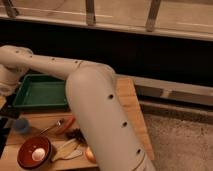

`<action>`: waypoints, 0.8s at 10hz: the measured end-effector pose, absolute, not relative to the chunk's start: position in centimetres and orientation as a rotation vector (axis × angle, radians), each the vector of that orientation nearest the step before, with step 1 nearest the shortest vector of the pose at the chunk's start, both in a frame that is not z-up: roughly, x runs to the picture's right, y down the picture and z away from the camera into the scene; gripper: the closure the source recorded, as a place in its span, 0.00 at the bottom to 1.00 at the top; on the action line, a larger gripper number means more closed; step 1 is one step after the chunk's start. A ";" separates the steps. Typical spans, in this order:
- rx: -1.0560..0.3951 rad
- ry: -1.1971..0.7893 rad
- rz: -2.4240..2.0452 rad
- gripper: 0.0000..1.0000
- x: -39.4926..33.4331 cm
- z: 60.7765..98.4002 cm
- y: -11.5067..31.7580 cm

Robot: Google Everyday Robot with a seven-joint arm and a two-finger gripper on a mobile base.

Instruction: Place eraser in plastic cup

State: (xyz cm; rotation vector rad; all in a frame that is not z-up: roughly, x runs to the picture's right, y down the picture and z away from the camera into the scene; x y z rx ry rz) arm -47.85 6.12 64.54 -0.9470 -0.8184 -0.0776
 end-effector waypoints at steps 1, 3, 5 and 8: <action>-0.961 -0.822 -0.076 1.00 -48.0 64.7 6.5; -0.981 -0.828 -0.075 1.00 -48.3 64.9 7.1; -1.003 -0.838 -0.070 1.00 -48.8 65.2 8.0; -1.031 -0.852 -0.047 1.00 -49.2 66.1 9.3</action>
